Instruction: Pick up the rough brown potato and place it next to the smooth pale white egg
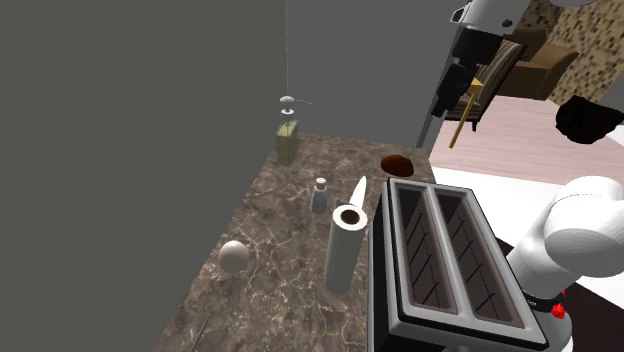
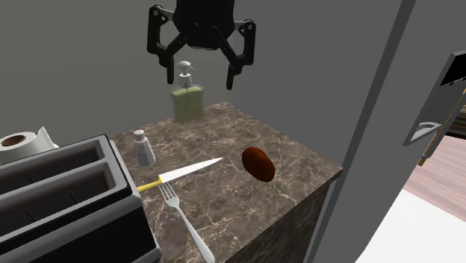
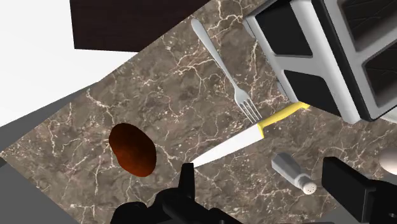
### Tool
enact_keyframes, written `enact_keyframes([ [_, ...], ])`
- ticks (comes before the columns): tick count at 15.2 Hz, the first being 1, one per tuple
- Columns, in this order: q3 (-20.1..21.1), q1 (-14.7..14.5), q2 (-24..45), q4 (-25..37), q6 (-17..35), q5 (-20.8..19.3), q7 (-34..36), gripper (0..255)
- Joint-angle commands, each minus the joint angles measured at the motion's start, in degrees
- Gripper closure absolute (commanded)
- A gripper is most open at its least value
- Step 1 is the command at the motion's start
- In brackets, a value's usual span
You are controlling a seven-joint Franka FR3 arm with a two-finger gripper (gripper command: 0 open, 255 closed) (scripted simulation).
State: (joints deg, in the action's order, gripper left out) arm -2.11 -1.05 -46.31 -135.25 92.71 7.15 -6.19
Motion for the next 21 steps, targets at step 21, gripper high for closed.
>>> enact_keyframes([
  [21, 0.52, 5.72, 19.93, -21.27, 45.22, -30.82, -18.13, 0],
])
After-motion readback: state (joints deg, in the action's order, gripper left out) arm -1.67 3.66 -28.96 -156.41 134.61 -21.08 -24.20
